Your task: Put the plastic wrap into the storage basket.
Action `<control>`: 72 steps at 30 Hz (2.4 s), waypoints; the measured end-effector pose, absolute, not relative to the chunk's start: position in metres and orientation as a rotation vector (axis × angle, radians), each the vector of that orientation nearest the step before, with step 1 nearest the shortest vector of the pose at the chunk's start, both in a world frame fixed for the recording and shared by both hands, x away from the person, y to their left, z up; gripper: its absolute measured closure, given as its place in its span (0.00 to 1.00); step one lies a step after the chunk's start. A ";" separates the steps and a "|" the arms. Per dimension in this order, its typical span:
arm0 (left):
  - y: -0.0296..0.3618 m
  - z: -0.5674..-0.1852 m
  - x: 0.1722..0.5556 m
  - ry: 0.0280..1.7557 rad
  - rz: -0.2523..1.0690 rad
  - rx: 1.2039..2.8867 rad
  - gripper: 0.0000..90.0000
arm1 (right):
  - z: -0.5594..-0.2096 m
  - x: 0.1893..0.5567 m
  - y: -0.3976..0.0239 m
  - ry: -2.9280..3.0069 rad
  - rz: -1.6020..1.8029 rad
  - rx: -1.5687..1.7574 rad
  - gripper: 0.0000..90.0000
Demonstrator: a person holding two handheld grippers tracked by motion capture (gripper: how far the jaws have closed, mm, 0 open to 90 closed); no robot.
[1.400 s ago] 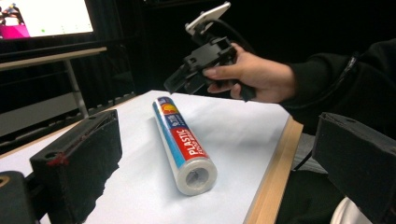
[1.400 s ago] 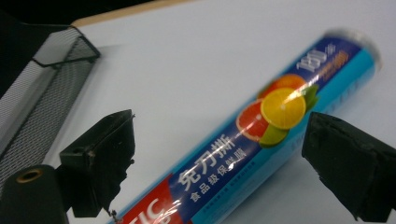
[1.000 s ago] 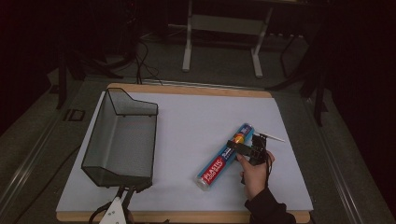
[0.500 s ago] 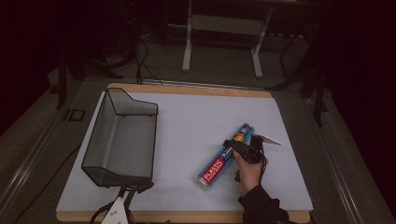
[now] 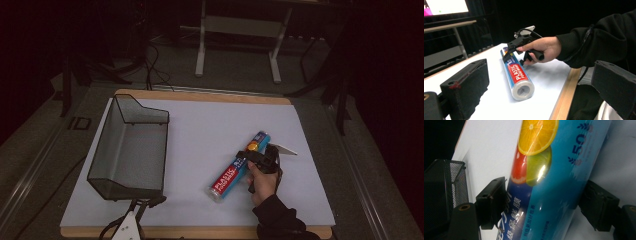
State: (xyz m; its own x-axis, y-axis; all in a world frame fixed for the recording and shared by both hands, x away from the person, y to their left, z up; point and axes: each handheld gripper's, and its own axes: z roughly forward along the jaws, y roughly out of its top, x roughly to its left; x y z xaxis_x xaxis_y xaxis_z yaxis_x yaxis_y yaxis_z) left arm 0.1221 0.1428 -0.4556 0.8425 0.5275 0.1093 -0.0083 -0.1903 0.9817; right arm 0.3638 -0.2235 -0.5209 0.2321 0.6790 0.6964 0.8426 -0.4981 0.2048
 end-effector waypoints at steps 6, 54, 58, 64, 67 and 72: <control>0.142 -0.456 0.123 0.407 0.507 1.719 0.03 | -0.527 0.362 -0.236 -1.306 -1.174 -2.224 0.32; 0.144 -0.457 0.124 0.417 0.497 1.714 0.03 | -0.406 0.376 -0.142 -1.789 -1.578 -1.671 0.36; 0.144 -0.457 0.124 0.419 0.496 1.712 0.03 | -0.397 0.378 -0.132 -1.821 -1.593 -1.653 0.36; 0.145 -0.457 0.124 0.419 0.496 1.708 0.03 | -0.384 0.383 -0.118 -1.861 -1.601 -1.608 0.36; 0.146 -0.457 0.123 0.418 0.497 1.707 0.03 | -0.379 0.386 -0.110 -1.870 -1.604 -1.588 0.36; 0.146 -0.456 0.123 0.418 0.498 1.701 0.03 | -0.370 0.391 -0.096 -1.880 -1.595 -1.545 0.36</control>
